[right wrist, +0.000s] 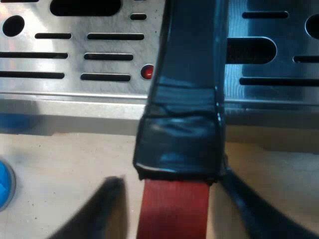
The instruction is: Grind coffee beans and then tamp
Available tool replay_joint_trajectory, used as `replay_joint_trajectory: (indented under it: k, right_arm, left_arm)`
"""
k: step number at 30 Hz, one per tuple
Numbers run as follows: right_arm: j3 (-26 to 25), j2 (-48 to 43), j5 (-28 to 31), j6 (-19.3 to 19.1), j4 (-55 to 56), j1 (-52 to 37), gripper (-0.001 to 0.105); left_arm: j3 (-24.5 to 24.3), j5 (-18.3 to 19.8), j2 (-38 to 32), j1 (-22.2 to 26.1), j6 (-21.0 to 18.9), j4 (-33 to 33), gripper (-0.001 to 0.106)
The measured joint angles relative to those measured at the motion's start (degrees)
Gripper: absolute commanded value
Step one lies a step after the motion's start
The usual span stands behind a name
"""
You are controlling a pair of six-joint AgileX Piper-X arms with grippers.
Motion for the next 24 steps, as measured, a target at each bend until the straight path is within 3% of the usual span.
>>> replay_joint_trajectory:
  k: [3, 7, 24]
  right_arm:
    - [0.0, 0.0, 1.1, 1.2, 0.7, -0.2, 0.009]
    - [0.0, 0.0, 1.9, 1.5, 1.4, -0.4, 0.0]
    - [0.0, 0.0, 1.9, 1.5, 1.5, -0.4, 0.0]
  left_arm:
    - [0.0, 0.0, 0.0, 0.0, 0.0, 0.0, 0.087]
    - [0.0, 0.0, 0.0, 0.0, 0.0, 0.0, 0.087]
    - [0.0, 0.0, 0.0, 0.0, 0.0, 0.0, 0.087]
